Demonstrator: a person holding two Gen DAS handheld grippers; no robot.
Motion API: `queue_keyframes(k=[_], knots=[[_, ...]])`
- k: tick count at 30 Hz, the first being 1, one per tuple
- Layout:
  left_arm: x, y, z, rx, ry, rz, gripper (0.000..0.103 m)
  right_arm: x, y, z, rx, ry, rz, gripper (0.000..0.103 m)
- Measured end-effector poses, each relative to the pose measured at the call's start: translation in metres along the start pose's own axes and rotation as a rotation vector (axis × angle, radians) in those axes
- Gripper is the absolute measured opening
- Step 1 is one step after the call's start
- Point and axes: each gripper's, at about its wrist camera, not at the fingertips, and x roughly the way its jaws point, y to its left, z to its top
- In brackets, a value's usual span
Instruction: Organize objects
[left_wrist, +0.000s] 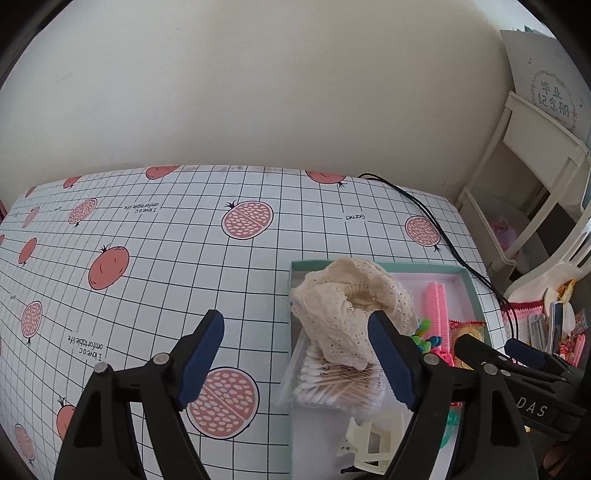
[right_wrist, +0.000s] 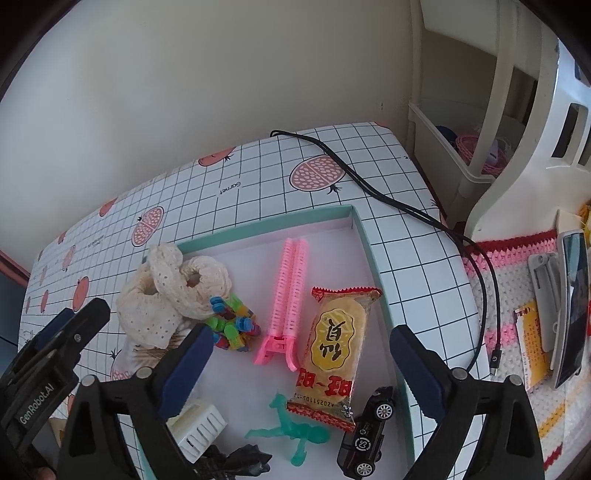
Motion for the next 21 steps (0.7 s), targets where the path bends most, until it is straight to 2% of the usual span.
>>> queue_keyframes(k=[4, 10, 15, 21], knots=[[0.0, 0.004, 0.0, -0.013, -0.009, 0.016, 0.095, 0.001, 0.0, 0.0, 0.008, -0.002, 0.0, 0.103], [0.001, 0.011, 0.002, -0.03, -0.027, 0.047, 0.095, 0.001, 0.001, 0.001, 0.005, -0.009, 0.003, 0.103], [0.0, 0.015, 0.003, -0.032, -0.035, 0.037, 0.095, -0.001, 0.004, 0.001, -0.003, -0.013, 0.001, 0.103], [-0.016, 0.023, 0.003, -0.034, -0.058, 0.056, 0.095, -0.011, 0.008, -0.002, -0.004, -0.039, -0.005, 0.103]])
